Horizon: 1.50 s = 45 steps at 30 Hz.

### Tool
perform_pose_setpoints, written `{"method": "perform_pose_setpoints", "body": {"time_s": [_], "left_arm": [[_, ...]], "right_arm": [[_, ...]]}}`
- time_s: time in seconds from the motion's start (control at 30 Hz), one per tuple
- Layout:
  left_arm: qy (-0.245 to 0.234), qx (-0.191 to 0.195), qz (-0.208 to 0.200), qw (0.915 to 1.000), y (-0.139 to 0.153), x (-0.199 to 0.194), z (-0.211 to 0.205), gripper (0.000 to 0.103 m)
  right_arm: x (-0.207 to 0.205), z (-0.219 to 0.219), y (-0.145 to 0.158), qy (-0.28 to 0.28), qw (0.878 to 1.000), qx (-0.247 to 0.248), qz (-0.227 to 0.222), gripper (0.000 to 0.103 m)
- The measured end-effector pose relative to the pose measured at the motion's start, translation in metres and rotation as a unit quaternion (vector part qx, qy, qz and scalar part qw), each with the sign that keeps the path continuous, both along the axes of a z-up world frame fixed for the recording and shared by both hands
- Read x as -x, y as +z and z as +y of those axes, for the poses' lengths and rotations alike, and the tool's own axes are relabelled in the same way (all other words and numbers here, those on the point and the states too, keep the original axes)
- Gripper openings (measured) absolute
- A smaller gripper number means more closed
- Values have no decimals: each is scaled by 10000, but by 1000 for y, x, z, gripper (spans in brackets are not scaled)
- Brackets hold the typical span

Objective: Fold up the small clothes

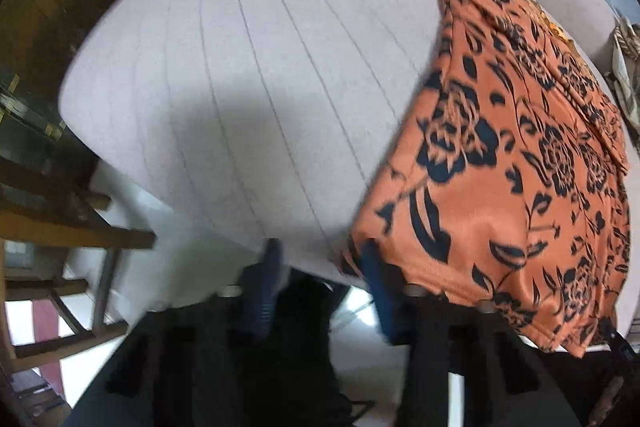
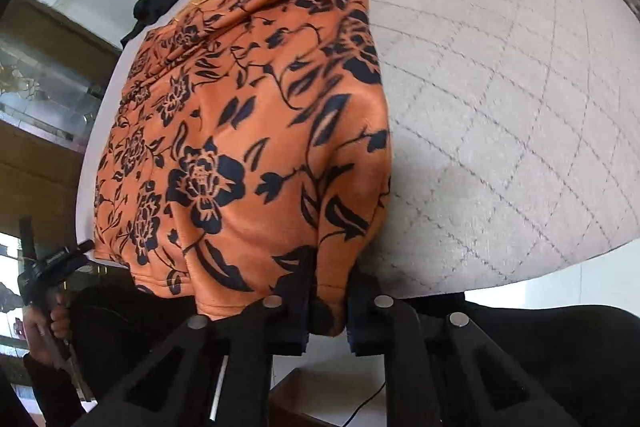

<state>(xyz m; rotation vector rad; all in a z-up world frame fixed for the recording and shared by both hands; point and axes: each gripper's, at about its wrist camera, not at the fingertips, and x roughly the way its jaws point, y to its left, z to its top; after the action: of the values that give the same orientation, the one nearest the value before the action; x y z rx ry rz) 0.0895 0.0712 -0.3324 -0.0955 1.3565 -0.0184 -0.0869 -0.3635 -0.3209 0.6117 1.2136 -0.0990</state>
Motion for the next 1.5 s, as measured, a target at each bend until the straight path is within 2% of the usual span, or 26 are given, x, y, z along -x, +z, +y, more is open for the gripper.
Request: {"method": "perform_pose_setpoints", "body": {"time_s": [0.13, 0.2, 0.33, 0.37, 0.4, 0.5, 0.67, 0.73, 0.83, 0.87, 1.03, 1.13, 1.23, 1.33, 1.43, 1.5], "left_arm": [[-322, 198, -91, 9992, 2, 4, -9, 39], [-403, 194, -135, 9989, 4, 1, -13, 64], [-433, 275, -169, 9985, 5, -6, -14, 66], [-465, 305, -187, 9983, 7, -7, -17, 52], [-504, 316, -178, 9981, 8, -8, -19, 22], [-494, 446, -77, 9978, 8, -12, -23, 9], [-406, 1013, -312, 9935, 31, -21, -12, 7], [-465, 1328, -453, 9890, 51, -30, -10, 7], [-554, 1577, -703, 9834, 81, -52, -12, 6], [-582, 1623, -762, 9821, 89, -59, -13, 1], [-747, 1648, -1091, 9774, 134, -133, -33, 1], [-823, 1364, -1227, 9796, 151, -189, -61, 1], [-892, 1446, -1226, 9778, 154, -206, -72, 1], [-973, 1216, -1248, 9799, 141, -189, -69, 2], [-882, 832, -993, 9876, 110, -151, -53, 9], [-634, 815, -752, 9918, 93, -123, -33, 26]], "right_arm": [[-5, 3, -7, 11, 9999, -4, 156, 13], [-7, 1, -9, -53, 9996, -138, 236, 16], [-8, -1, -9, -68, 9992, -189, 338, 16], [-11, 1, -9, -75, 9993, -191, 324, 16], [-11, 1, -8, -75, 9994, -183, 286, 16], [-14, 2, -2, -55, 9997, -134, 205, 10], [-26, -3, 29, -8, 9993, -258, -276, 9], [-31, -12, 48, -71, 9973, -423, -601, 9], [-44, -34, 76, -272, 9917, -658, -1075, 9], [-50, -42, 84, -341, 9892, -733, -1225, 9], [-100, -79, 108, -745, 9772, -1017, -1707, 9], [-145, -108, 108, -980, 9719, -1108, -1828, 9], [-192, -129, 97, -1122, 9730, -1142, -1664, 9], [-213, -128, 80, -1204, 9745, -1054, -1573, 9], [-209, -120, 59, -1260, 9782, -838, -1423, 9], [-196, -117, 40, -1378, 9775, -924, -1303, 9]]}}
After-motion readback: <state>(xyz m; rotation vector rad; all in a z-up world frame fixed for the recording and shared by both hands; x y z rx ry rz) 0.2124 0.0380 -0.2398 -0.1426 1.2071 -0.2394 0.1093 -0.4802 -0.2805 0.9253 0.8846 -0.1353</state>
